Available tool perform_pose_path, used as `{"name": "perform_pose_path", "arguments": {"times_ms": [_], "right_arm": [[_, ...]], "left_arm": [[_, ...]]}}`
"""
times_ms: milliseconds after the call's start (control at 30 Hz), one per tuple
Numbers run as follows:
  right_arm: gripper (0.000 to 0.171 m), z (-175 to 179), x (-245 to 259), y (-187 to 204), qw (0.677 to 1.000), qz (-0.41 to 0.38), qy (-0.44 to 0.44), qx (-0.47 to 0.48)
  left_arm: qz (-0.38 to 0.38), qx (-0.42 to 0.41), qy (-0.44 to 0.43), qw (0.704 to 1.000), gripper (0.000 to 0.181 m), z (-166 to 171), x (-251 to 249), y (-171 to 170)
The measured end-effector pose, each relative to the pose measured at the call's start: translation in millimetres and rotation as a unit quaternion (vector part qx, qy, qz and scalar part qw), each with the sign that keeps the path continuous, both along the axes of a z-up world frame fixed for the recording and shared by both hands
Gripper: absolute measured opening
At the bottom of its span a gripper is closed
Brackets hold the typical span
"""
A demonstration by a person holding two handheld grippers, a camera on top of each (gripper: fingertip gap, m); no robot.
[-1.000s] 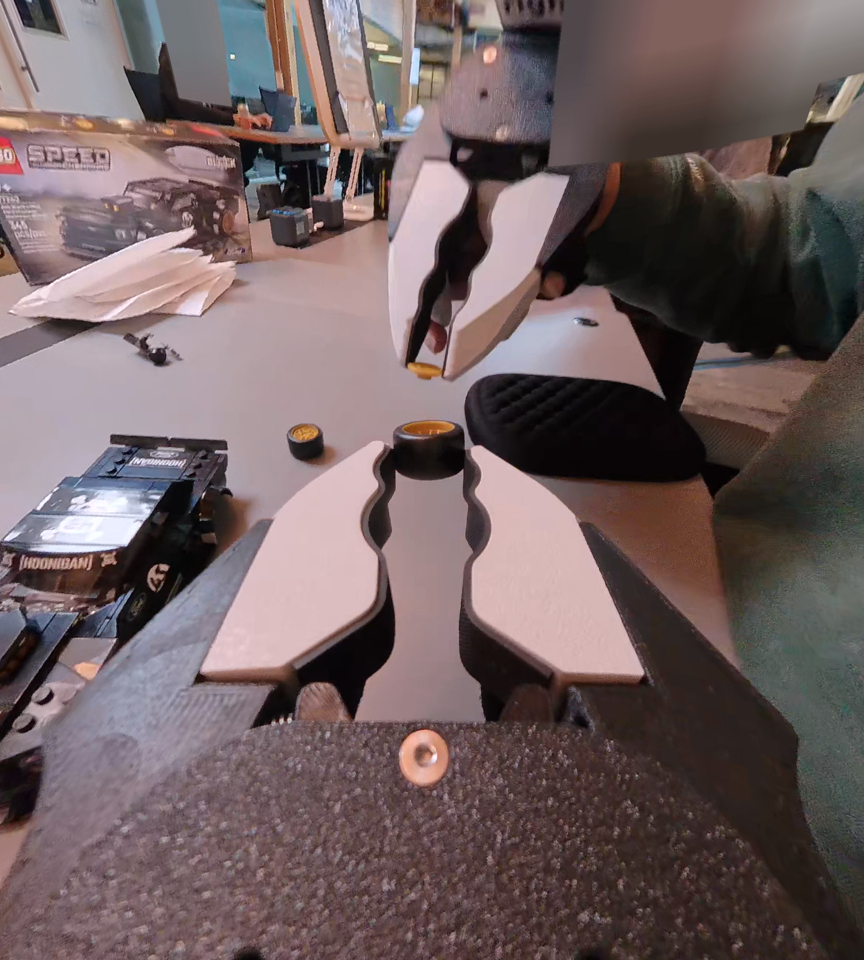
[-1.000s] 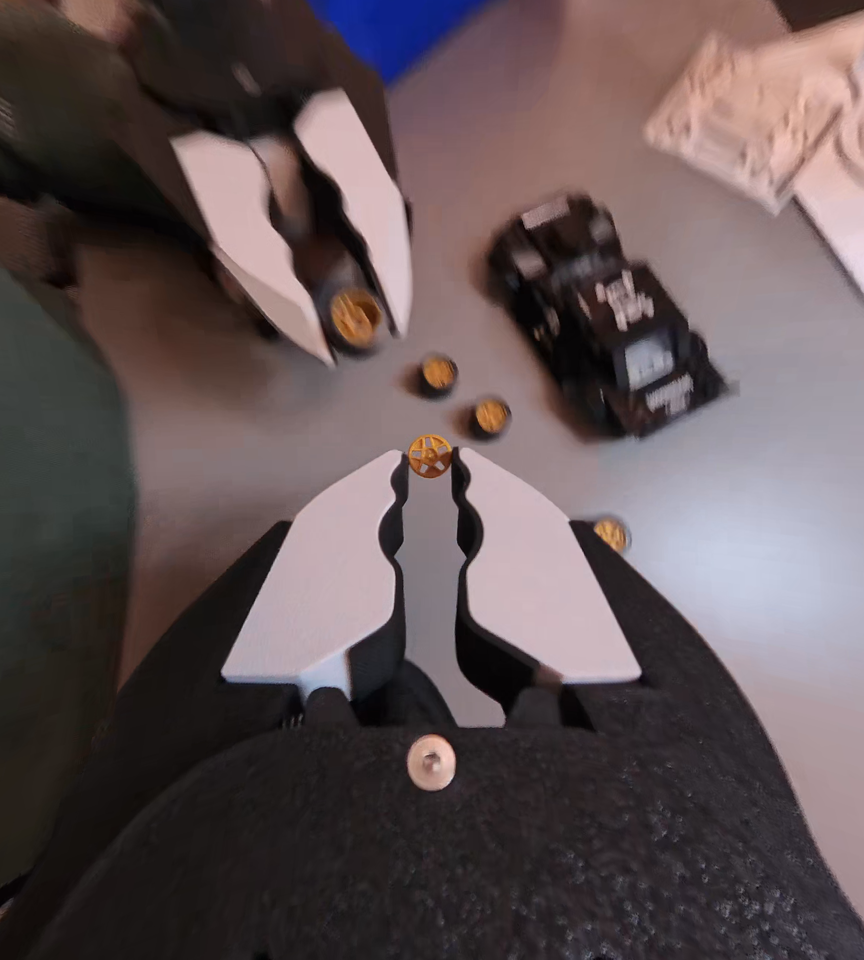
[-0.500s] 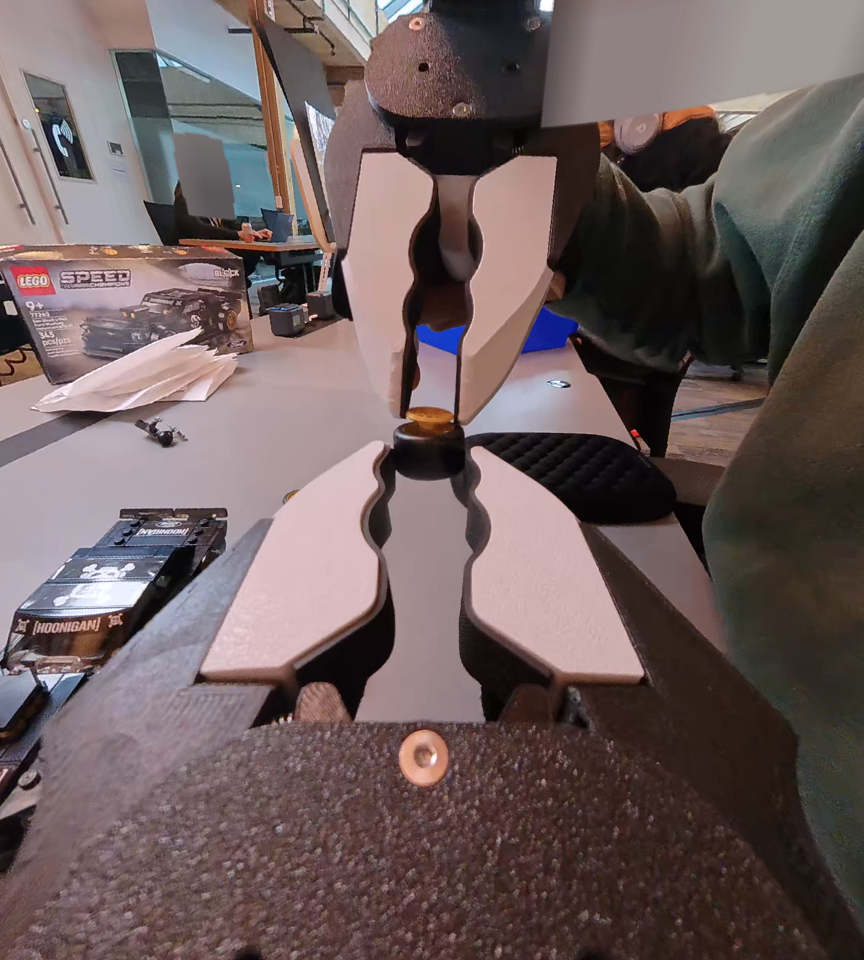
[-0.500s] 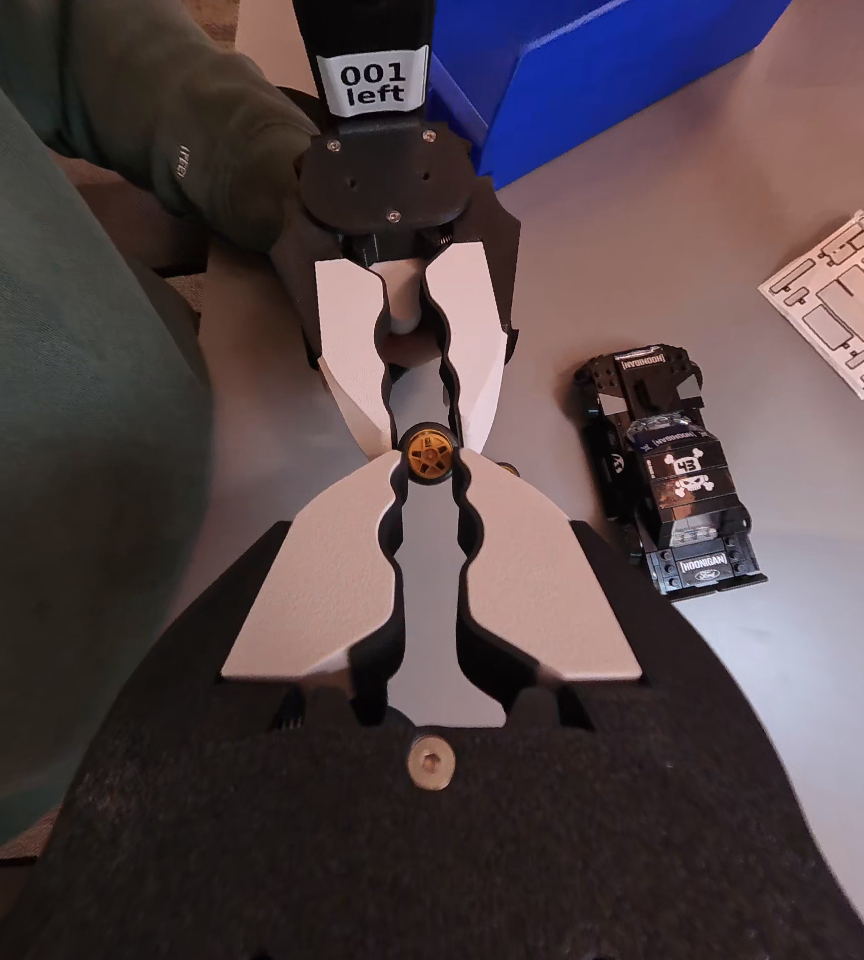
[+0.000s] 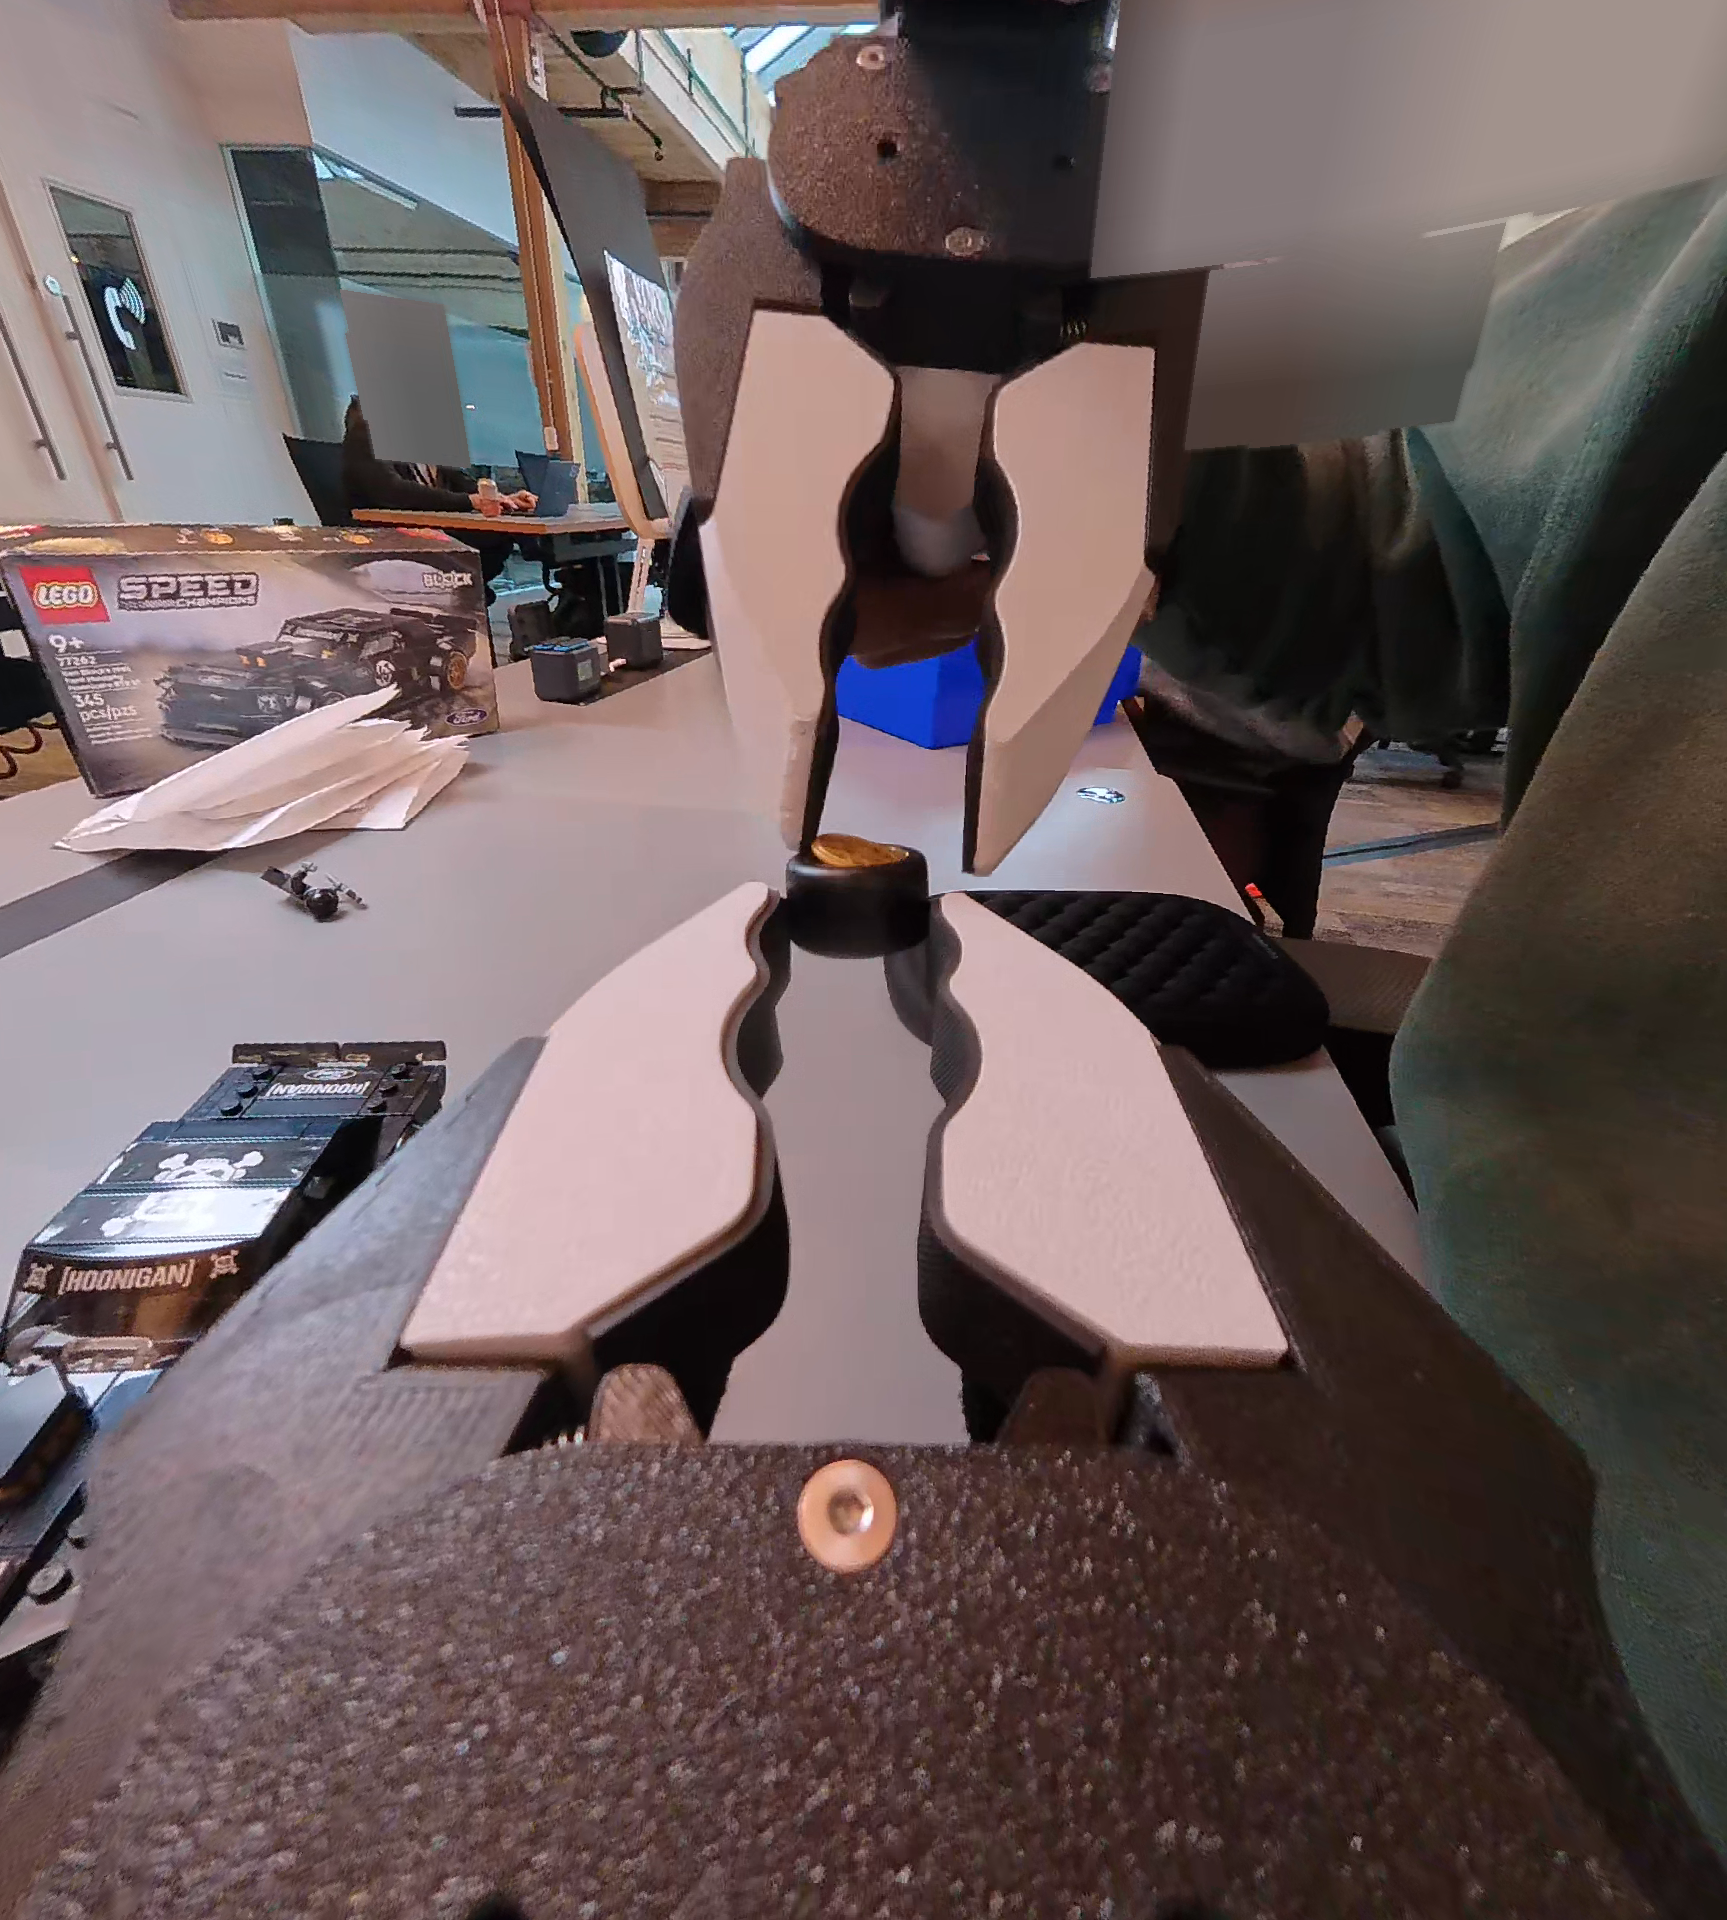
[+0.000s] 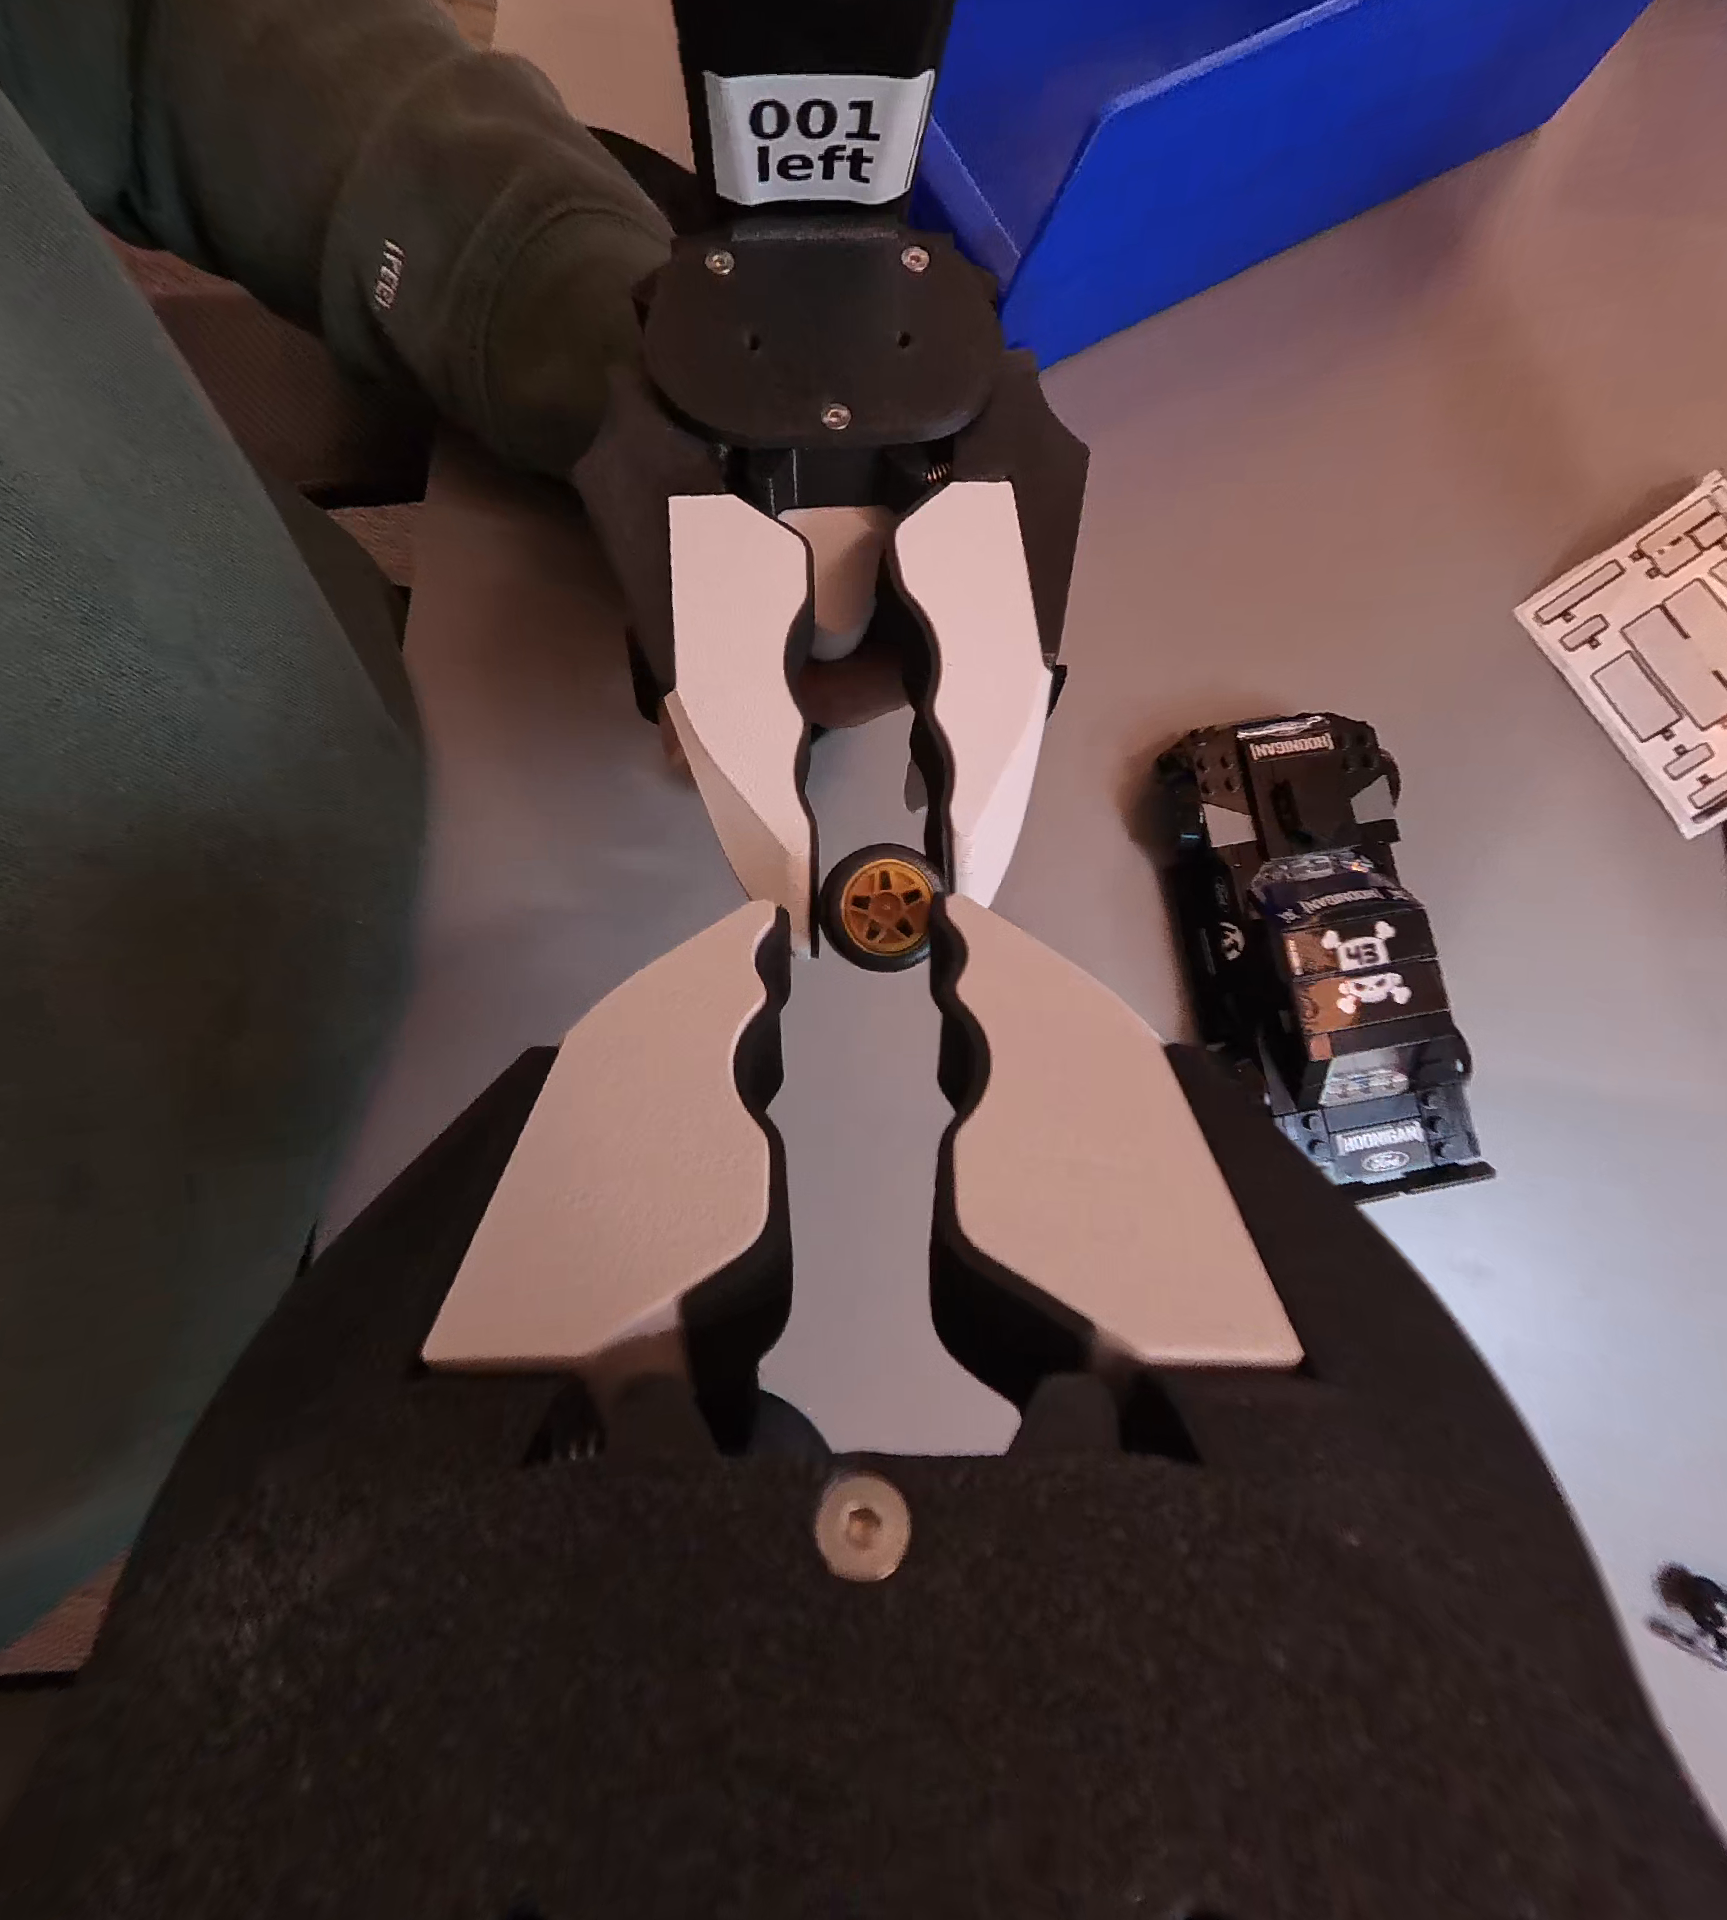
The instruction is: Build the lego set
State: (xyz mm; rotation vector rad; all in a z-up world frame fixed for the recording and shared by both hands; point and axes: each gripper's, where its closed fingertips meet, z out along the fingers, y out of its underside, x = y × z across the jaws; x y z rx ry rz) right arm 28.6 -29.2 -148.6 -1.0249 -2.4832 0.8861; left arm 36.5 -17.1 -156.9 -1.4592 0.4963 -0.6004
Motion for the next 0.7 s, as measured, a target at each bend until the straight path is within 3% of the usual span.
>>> {"name": "perform_pose_path", "arguments": {"times_ms": [700], "right_arm": [[0.036,3.9,-2.0,-4.6,0.989,0.018,0.096,0.109]], "left_arm": [[-0.004,0.017,-0.02,1.0,0.025,10.3,-2.3,-4.3]]}}
